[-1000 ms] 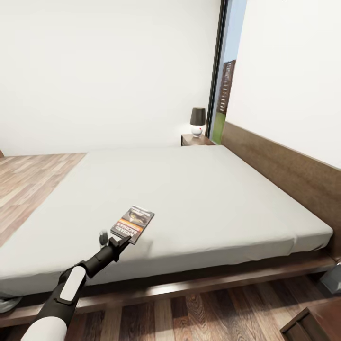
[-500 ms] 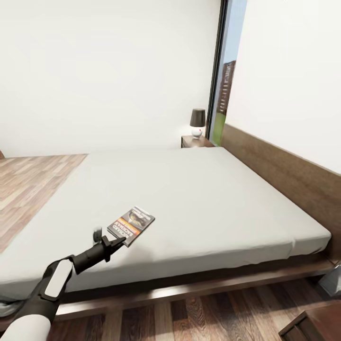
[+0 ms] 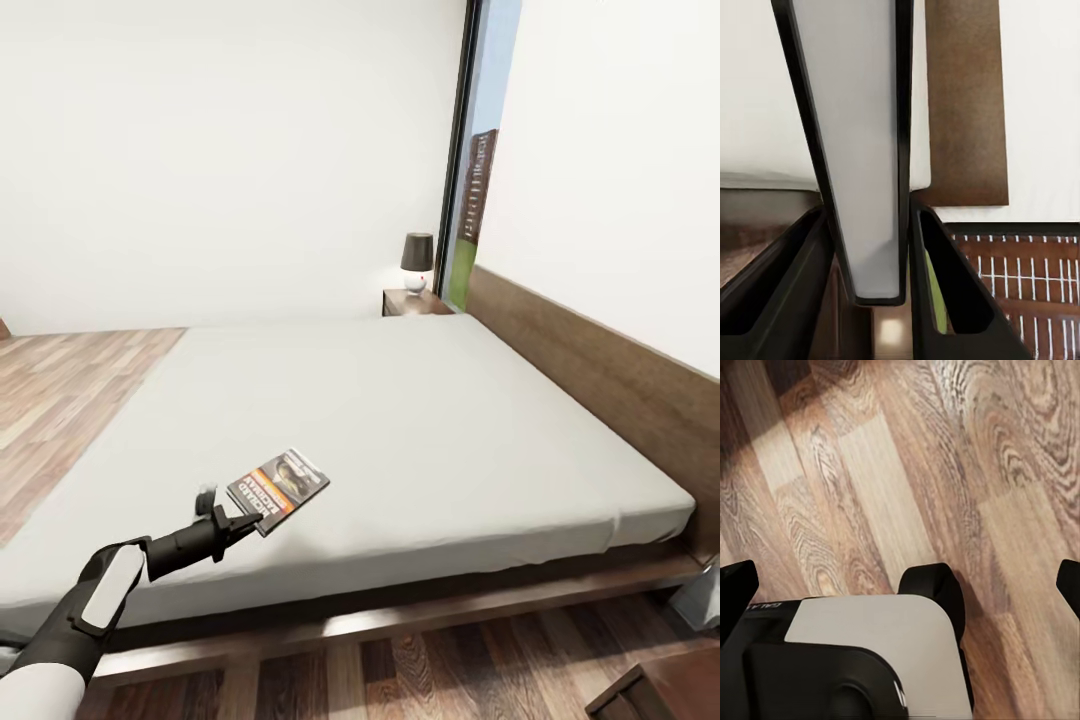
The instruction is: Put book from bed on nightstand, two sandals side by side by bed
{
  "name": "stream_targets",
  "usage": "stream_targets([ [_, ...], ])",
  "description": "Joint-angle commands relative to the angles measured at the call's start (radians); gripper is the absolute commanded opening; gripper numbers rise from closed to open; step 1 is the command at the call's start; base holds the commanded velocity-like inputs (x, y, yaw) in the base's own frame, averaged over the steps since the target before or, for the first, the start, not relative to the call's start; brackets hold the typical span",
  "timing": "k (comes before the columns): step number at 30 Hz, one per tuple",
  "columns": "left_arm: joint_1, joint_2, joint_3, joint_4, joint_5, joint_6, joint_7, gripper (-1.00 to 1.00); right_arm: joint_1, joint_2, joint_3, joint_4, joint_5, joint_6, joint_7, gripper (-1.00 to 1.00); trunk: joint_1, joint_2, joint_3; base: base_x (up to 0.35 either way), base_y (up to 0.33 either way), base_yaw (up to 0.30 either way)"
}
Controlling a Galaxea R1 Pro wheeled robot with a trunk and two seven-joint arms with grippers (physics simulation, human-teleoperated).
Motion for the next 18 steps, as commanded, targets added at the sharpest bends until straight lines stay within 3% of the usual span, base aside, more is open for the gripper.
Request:
stream_targets([
  [1, -0.001, 0.001, -0.003, 0.001, -0.004, 0.004, -0.005, -1.00, -0.002, 0.000, 0.009, 0.004, -0.007, -0.005, 0.005, 1.00, -0.004, 0.007, 0.002, 0.000, 0.000, 0.000],
  [18, 0.000, 0.041, -0.027, 0.009, -0.004, 0.004, -0.006, -1.00, -0.002, 0.000, 0.003, 0.004, -0.011, 0.003, -0.006, 1.00, -0.069, 0.126, 0.056, 0.000, 0.000, 0.000],
])
